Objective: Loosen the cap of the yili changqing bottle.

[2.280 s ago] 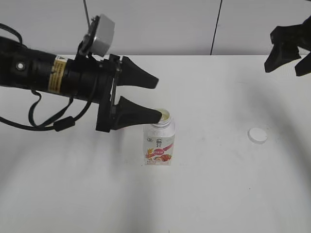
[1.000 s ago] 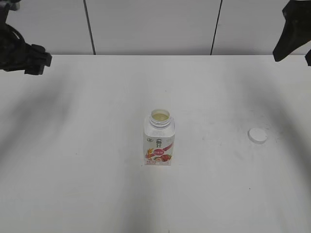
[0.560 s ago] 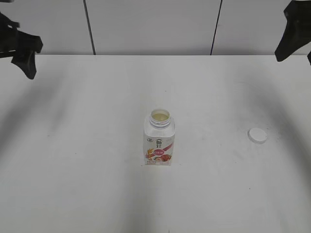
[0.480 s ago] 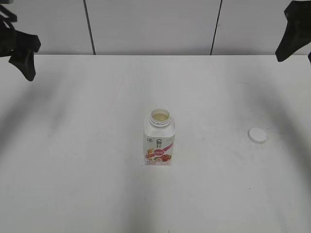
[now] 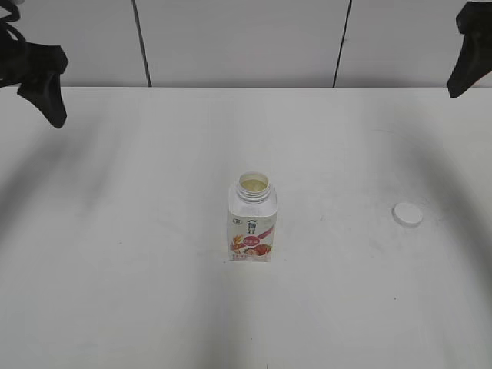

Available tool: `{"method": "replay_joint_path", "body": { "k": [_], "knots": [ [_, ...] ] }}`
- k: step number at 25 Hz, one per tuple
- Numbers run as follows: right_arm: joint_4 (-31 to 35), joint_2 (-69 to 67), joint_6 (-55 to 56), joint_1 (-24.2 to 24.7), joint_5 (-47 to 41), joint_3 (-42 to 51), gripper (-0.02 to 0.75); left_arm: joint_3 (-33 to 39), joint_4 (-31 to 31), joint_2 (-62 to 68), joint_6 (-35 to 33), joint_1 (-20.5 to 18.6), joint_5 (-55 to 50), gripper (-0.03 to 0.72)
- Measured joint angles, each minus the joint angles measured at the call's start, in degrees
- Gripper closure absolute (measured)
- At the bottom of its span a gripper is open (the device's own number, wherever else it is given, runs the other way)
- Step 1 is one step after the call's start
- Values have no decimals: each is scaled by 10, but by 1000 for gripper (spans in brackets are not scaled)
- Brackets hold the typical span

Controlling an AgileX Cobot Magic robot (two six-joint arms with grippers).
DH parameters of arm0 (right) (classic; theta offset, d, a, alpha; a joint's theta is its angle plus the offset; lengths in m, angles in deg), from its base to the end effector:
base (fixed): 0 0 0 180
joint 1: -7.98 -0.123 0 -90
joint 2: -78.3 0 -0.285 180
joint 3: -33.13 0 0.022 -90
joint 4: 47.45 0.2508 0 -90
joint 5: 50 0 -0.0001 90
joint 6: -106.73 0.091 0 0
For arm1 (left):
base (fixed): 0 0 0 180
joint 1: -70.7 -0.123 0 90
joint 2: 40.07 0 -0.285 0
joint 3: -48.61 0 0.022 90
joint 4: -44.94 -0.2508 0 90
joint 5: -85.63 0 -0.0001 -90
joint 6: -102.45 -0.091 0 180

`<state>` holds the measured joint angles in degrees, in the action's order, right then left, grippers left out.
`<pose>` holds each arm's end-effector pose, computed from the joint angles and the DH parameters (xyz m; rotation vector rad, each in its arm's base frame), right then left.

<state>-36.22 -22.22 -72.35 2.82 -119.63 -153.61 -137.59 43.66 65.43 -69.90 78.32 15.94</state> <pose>0.3269 0.0462 0.3230 -0.0462 2.8481 0.2983 0.3417 -0.0438 0.2895 0.0077 2.9483 -0.0060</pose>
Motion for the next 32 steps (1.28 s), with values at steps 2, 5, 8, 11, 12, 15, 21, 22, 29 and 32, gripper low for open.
{"method": "replay_joint_path", "body": {
  "k": [2, 5, 8, 11, 12, 15, 21, 22, 29, 32],
  "knots": [
    [-10, 5, 0, 0, 0, 2, 186, 6, 2, -12, 0, 0, 0, 115],
    [-14, 32, -6, 0, 0, 24, 186, 42, 0, -58, 0, 0, 2, 144],
    [-14, 80, -20, 0, 0, 65, 186, 98, -18, -132, 0, 0, 1, 160],
    [-15, 137, -27, 0, -1, 117, 186, 145, -26, -210, 0, 0, -1, 176],
    [-15, 153, -28, 0, -1, 136, 186, 157, -27, -233, 0, 0, -1, 182],
    [-16, 208, -28, 0, -1, 188, 186, 184, -27, -311, 0, 0, -2, 195],
    [-16, 298, -49, 0, -1, 272, 186, 240, -25, -457, 0, 0, 2, 197],
    [-16, 310, -52, 0, -1, 282, 186, 250, -25, -484, 0, 0, 7, 197],
    [-16, 422, -60, 0, -1, 332, 186, 344, -25, -637, 0, 0, 7, 207],
    [-16, 506, -60, 0, -1, 358, 186, 385, -25, -692, 0, 0, -1, 207]
  ]
}}
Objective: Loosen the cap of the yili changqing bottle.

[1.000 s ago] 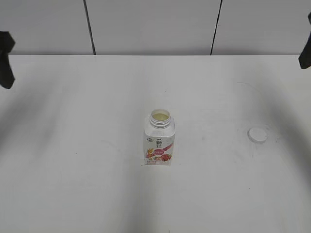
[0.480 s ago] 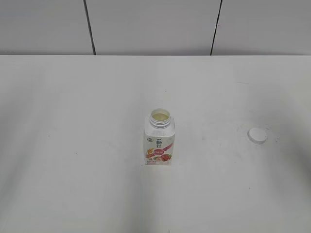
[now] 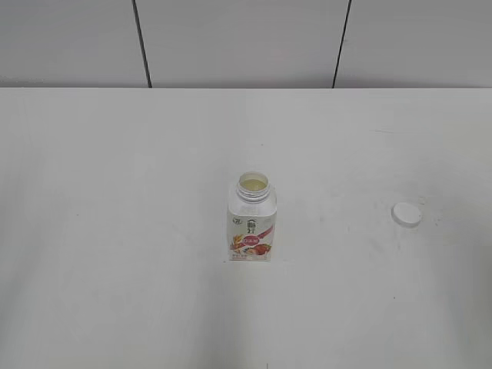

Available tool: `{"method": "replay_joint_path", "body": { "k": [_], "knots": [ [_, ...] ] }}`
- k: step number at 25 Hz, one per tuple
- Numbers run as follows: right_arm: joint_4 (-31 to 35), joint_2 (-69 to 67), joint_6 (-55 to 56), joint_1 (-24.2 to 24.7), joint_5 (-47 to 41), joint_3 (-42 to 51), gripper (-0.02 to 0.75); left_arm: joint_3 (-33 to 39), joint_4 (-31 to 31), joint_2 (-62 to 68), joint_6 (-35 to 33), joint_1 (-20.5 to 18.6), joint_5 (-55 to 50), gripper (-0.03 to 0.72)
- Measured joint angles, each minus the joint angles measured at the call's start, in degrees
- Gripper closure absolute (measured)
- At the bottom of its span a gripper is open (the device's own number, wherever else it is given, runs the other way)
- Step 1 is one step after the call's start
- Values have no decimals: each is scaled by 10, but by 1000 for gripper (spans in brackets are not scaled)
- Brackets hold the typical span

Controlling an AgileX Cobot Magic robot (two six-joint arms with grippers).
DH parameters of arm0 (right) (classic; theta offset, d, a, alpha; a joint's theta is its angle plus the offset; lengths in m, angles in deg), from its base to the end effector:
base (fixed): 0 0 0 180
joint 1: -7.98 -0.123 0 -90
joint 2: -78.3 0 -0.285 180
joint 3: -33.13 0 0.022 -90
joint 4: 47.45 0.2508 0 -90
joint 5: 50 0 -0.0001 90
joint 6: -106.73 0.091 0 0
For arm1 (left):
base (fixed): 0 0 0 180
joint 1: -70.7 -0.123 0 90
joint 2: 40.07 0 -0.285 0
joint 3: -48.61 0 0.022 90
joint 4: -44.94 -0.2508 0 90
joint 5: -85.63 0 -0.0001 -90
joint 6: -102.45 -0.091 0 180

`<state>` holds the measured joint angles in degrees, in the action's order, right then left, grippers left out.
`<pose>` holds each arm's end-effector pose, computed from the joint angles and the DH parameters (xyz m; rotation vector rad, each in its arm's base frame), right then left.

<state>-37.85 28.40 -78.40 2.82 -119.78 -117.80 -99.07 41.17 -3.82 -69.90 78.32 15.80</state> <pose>0.1036 0.0237 0.3339 -0.2141 2.5795 0.2252 0.0561 -0.0018 0.3357 -0.0016 2.4130 -0.0376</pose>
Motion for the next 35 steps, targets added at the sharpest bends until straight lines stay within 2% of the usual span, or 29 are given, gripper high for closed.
{"method": "replay_joint_path", "body": {
  "k": [7, 15, 25, 30, 35],
  "knots": [
    [0, 136, -16, 0, 7, 79, 186, 66, 0, -138, 0, 0, -2, 209],
    [-3, 278, -60, 0, 44, 161, 186, 100, -1, -280, -12, 0, -5, 209],
    [-8, 419, -77, 0, 60, 175, 186, 124, -7, -289, -53, 0, 19, 210],
    [-25, 425, -76, 0, 63, 179, 186, 147, 1, -289, -53, 0, 81, 210],
    [-33, 425, -72, 0, 65, 184, 186, 153, 4, -289, -53, 0, 90, 214]
  ]
}}
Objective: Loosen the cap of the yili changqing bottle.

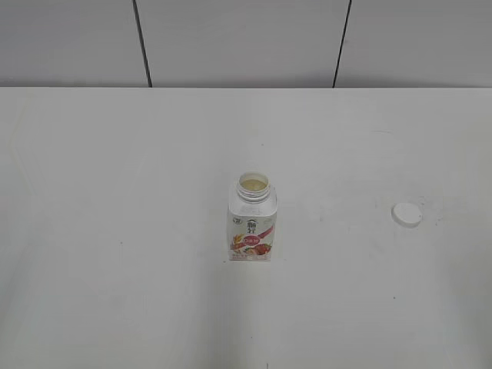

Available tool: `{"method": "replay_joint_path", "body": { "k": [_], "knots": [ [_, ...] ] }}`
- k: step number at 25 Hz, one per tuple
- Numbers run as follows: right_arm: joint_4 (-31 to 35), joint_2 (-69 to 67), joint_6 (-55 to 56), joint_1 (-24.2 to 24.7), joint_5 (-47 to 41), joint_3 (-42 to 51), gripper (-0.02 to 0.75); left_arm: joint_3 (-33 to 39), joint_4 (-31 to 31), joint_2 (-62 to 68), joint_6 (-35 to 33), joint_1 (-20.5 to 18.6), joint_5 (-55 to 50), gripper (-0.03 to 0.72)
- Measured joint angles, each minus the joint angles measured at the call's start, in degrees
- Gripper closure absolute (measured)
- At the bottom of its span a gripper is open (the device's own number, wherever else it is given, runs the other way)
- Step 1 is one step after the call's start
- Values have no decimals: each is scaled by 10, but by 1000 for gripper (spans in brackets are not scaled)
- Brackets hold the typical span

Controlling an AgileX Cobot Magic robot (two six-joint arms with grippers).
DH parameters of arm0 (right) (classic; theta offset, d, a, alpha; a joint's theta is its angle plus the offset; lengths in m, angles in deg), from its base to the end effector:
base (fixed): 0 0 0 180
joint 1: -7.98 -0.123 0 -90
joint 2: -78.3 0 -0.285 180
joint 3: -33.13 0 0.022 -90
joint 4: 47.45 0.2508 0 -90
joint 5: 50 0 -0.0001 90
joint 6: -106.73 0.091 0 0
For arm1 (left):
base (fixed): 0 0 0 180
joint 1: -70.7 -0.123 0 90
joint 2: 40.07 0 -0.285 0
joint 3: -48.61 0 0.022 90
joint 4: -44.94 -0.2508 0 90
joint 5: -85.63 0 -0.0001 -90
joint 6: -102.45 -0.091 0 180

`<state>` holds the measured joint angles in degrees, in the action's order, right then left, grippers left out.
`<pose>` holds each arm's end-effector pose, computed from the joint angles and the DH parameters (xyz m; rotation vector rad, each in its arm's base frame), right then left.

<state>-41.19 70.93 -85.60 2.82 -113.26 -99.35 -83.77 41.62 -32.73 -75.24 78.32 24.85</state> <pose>-0.0110 0.0079 0.2792 -0.3223 2.0322 0.0535 -0.0074 0.0056 0.2819 0.0900 2.0169 -0.0410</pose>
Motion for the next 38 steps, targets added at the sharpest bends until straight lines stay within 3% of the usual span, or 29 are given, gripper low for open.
{"method": "replay_joint_path", "body": {
  "k": [13, 20, 38],
  "knots": [
    [-32, 0, 44, 0, 3, 1, 186, 0, 25, 0, 0, -2, 1, 217],
    [-32, 0, 48, 0, 3, 1, 186, 0, 56, 0, 0, -40, 1, 217],
    [-30, 0, 50, 0, 4, 1, 186, 0, 67, 0, 0, -41, 2, 218]
  ]
}}
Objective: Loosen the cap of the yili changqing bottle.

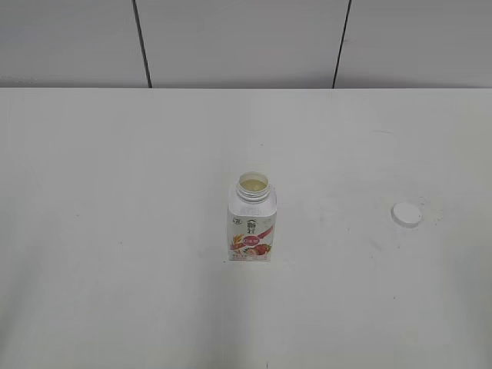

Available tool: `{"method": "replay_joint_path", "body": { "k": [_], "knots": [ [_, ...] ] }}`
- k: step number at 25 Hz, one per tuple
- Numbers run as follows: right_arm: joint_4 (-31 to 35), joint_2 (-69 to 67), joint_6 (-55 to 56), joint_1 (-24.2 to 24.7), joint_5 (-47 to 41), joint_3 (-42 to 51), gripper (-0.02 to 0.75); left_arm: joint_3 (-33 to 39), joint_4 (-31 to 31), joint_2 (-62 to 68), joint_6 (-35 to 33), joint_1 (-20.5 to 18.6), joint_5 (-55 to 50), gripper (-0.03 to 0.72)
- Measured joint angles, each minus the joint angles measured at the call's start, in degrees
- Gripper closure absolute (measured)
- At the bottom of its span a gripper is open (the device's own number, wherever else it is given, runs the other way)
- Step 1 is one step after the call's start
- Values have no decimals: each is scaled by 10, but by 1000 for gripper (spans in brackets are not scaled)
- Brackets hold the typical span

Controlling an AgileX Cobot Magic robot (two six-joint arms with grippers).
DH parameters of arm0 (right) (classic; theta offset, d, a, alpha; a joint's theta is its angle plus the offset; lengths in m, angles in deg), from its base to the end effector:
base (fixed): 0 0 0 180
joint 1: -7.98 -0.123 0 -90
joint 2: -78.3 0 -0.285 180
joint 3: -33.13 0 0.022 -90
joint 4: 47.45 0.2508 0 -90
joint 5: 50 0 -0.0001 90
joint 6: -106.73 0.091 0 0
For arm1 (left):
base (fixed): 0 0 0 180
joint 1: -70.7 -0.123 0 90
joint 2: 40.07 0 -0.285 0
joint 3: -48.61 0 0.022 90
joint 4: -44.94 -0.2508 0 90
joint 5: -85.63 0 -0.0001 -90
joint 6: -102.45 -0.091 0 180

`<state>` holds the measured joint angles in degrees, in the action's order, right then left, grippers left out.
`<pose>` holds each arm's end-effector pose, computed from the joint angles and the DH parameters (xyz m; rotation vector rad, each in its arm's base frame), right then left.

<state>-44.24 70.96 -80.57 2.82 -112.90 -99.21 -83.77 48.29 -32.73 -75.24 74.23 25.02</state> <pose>-0.0099 0.0037 0.2787 -0.2278 2.0441 0.0440 -0.0083 -0.0041 0.2822 0.0249 2.0181 -0.1344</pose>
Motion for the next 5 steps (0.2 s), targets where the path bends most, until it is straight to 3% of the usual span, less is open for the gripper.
{"method": "replay_joint_path", "body": {
  "k": [5],
  "knots": [
    [0, 0, 0, 0, 0, 0, 186, 0, 0, 0, 0, 0, 0, 228]
  ]
}}
